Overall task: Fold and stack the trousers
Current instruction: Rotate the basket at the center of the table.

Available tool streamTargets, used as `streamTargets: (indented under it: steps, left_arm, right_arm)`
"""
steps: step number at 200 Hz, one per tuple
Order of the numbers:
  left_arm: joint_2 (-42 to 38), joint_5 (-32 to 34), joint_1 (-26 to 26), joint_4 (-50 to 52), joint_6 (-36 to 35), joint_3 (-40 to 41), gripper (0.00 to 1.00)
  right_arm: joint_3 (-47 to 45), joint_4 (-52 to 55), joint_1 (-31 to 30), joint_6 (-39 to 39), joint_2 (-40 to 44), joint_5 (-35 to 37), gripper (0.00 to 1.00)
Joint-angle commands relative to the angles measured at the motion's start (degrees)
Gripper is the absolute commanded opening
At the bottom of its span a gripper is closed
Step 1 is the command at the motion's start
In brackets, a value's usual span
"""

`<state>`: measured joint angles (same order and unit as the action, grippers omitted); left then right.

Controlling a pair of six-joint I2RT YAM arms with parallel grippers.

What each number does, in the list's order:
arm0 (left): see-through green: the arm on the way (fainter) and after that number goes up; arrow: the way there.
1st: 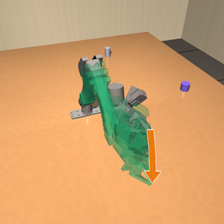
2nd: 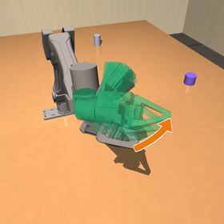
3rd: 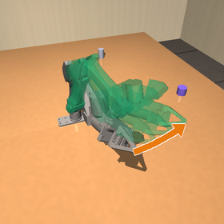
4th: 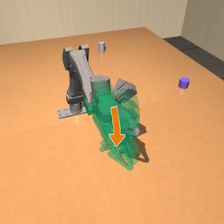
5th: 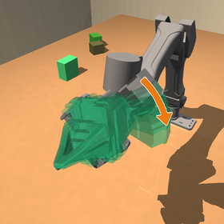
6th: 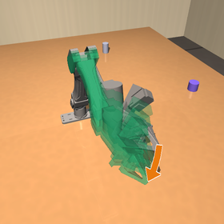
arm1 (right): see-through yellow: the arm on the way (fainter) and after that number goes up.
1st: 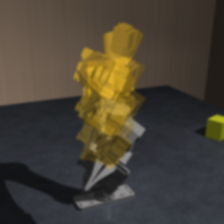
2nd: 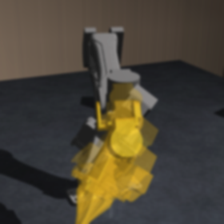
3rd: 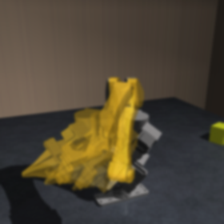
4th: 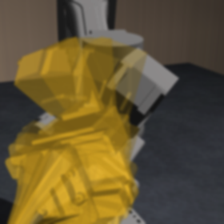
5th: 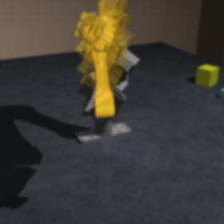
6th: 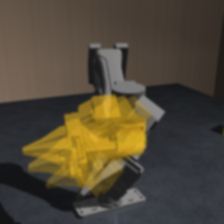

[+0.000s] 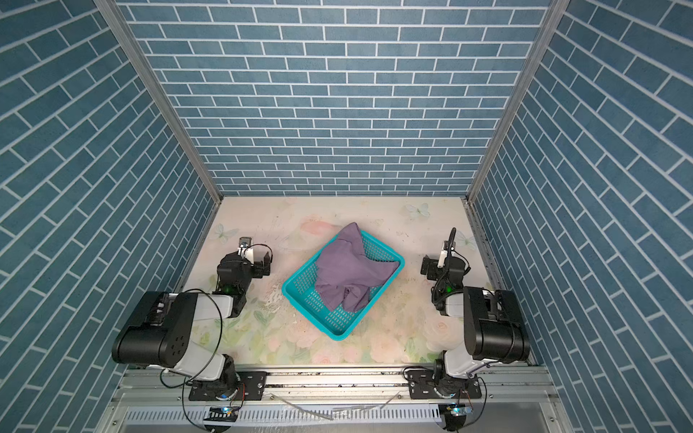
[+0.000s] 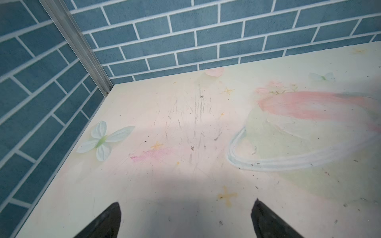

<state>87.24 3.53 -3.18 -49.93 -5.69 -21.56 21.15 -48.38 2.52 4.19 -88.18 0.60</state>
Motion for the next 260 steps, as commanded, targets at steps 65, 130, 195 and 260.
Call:
streamTargets:
  steps: [65,130,195,260]
  left_arm:
    - [0.30,-2.12,1.51,1.42,1.21,-0.99,0.99]
    - [0.30,-2.06,1.47,1.46,1.21,-0.94,0.99]
    - [-0.06,-1.43,1.36,1.02,1.32,-0.76,0.99]
    - [-20.84,26.46,-2.36,31.47,20.55,-9.42,0.99]
  right_arm:
    - [1.58,-0.88,0.11,-1.52,-0.15,-0.61,0.99]
    - [1.62,-0.75,0.15,-1.28,-0.23,-0.60,0.99]
    - [1.48,-0.53,0.11,-1.00,0.65,1.01,0.99]
    - [2.93,23.65,-3.13,11.68,26.19,20.80,0.99]
